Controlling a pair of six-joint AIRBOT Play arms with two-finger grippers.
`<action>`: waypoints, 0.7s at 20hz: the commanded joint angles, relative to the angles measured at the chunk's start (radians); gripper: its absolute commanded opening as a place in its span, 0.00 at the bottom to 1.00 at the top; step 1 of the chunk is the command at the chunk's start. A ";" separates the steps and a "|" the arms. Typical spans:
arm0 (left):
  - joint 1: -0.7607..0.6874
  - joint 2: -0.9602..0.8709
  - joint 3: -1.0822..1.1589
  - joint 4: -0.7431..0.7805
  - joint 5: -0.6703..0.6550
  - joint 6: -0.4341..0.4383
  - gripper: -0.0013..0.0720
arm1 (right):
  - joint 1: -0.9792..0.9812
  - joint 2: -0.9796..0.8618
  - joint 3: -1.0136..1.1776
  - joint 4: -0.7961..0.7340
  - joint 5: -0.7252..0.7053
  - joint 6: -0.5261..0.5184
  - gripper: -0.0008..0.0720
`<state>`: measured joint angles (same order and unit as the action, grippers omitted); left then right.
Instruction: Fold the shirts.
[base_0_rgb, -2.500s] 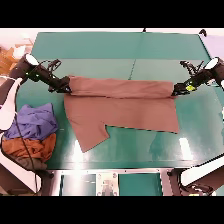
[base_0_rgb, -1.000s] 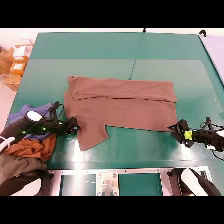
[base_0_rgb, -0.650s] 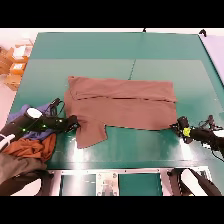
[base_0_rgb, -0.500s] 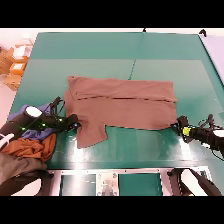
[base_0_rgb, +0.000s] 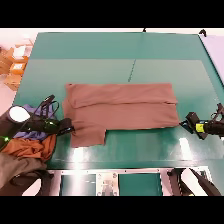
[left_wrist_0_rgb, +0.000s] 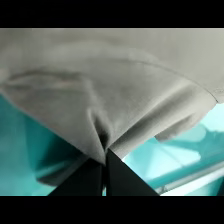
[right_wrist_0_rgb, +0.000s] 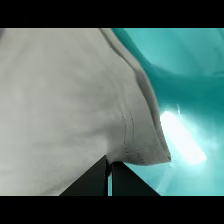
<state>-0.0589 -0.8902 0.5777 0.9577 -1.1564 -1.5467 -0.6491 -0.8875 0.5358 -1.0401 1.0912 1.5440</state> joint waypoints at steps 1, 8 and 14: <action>0.000 0.042 0.063 0.039 -0.084 -0.052 0.04 | -0.004 0.002 0.106 -0.046 0.122 0.003 0.03; 0.000 -0.123 0.402 0.106 -0.037 -0.040 0.04 | 0.157 -0.121 0.286 0.074 0.018 0.005 0.03; 0.000 -0.500 0.705 0.104 -0.001 0.015 0.05 | 0.266 -0.471 0.563 0.117 -0.064 0.009 0.03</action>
<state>-0.0593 -1.2236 1.1465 1.0561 -1.1797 -1.5578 -0.4335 -1.2041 0.9783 -0.9504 1.0721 1.5517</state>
